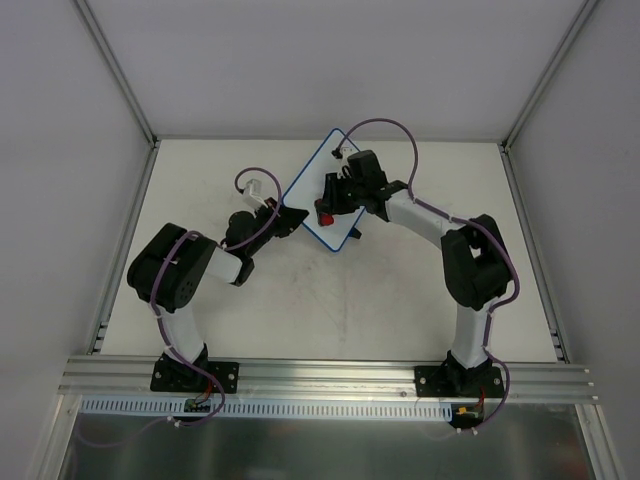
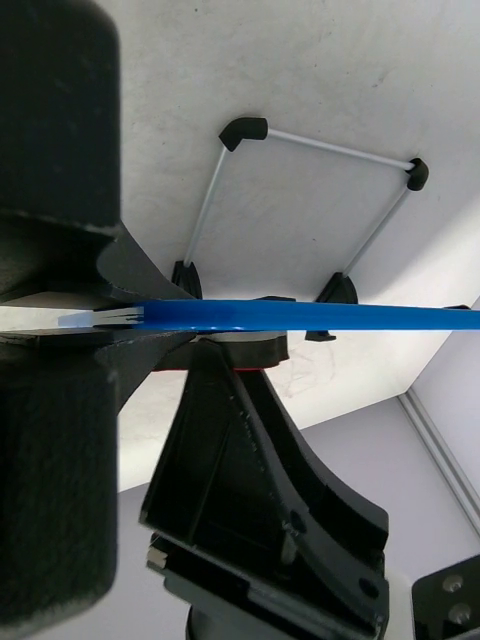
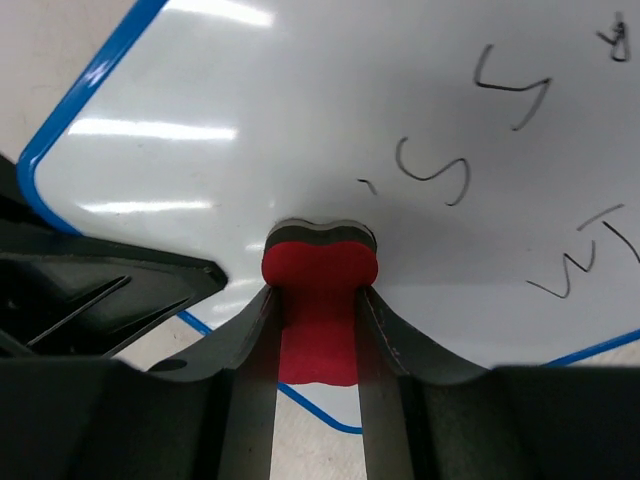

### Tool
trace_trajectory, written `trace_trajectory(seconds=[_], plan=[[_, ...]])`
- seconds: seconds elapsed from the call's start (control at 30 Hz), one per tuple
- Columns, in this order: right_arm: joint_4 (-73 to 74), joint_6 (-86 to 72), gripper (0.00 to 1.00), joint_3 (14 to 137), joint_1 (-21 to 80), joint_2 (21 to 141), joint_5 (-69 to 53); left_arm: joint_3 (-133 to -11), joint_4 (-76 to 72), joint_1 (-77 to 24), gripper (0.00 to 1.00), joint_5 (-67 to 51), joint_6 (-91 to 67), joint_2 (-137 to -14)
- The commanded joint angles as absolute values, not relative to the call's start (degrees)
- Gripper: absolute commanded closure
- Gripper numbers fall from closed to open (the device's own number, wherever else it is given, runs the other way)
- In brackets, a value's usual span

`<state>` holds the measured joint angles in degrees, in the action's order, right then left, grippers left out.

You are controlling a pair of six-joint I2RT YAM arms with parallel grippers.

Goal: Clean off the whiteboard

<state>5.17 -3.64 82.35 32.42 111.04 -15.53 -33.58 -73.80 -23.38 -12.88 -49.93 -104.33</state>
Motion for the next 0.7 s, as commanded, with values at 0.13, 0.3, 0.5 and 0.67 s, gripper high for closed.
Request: trace_trajectory(seconds=[0.13,0.3,0.5,0.67], plan=[[2.1,2.4,1.0,81.4,35.8,109.1,-23.6,-36.1,-96.3,-23.2,1.0,-15.4,-50.2,-105.8],[4.4,4.7,1.0,80.8,35.7,107.7,-22.6,-36.6,-96.3,-23.2,1.0,-16.4,-50.0,-105.7],[7.5,1.3,1.0,79.4,32.4,110.2,-14.6,-35.7,-96.3,-23.2,1.0,-15.8,-49.7,-105.0],[8.6,-3.3,1.0,78.8,28.2,111.9,-10.3,-35.5,-96.3,-23.2,1.0,-15.7,-49.5,-104.8]])
